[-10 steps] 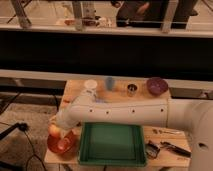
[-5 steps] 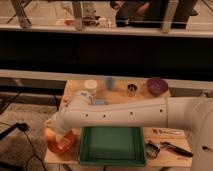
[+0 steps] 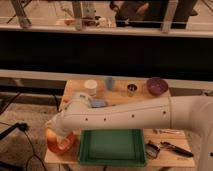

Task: Place apple in red bowl

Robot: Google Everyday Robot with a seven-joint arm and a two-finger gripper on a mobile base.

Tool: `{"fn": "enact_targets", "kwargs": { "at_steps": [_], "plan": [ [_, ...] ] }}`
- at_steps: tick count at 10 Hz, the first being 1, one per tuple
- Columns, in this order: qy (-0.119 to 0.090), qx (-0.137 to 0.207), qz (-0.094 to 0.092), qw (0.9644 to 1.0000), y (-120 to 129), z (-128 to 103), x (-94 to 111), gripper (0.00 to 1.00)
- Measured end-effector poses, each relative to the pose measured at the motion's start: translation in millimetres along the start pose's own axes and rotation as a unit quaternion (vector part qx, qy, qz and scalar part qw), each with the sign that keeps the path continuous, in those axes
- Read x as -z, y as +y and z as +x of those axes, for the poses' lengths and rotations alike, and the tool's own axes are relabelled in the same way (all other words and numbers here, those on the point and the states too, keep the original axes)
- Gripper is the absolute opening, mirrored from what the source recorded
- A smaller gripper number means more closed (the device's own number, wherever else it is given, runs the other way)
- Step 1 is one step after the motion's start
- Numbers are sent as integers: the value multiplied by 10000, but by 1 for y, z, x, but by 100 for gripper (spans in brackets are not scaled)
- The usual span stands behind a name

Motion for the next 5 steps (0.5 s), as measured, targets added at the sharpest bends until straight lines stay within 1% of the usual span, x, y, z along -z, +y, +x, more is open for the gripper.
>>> {"fn": "enact_targets", "kwargs": {
  "at_steps": [1, 2, 3, 5],
  "plan": [
    [48, -25, -35, 10000, 3, 3, 1, 2],
    [98, -15, -142, 9999, 5, 4, 0, 10],
    [116, 26, -213, 9997, 6, 3, -2, 19],
    [157, -17, -259, 9995, 9, 9, -2, 40]
  ]
}}
